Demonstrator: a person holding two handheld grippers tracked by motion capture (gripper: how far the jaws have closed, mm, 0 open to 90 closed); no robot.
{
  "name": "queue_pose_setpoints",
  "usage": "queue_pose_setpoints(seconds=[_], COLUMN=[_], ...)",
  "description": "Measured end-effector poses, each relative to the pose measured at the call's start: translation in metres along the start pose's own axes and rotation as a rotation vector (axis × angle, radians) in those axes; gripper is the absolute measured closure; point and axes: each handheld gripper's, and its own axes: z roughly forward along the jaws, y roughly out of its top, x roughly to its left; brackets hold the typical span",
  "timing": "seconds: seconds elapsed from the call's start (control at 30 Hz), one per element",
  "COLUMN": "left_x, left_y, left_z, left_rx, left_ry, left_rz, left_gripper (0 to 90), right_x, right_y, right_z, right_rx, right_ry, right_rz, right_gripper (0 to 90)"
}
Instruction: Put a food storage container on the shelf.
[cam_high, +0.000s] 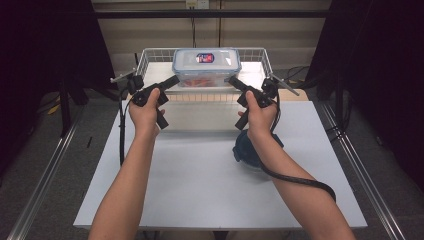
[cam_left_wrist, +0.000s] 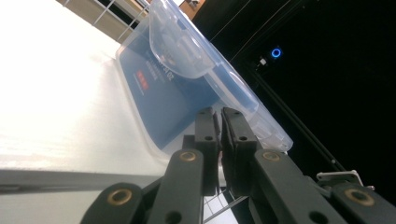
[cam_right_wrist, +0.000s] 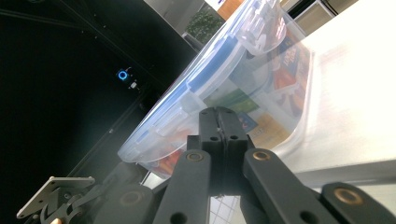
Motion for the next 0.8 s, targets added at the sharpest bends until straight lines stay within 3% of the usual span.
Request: queue_pose_setpoints(seconds=[0.07, 0.4, 0.8], left_x=[0.001, 0.0, -0.013], left_y=[0.0, -0.003, -0.014], left_z=[0.001, 0.002, -0.004], left_rx=[-0.003, -0.002, 0.04], left_ry=[-0.001, -0.002, -0.045], left_rz=[-0.016, -0.005, 0.046], left_gripper=[85.6, 83.2, 61.4], right_x=[-0.001, -0.003, -0.001], right_y=[0.0, -0.002, -0.009], right_z=[0.001, 0.003, -0.016], right_rx=[-0.001, 0.0, 0.007], right_ry=[-0.005, -0.006, 0.024], right_rz=[0.001, 0.006, -0.002], right_gripper=[90.0, 85.6, 63.2])
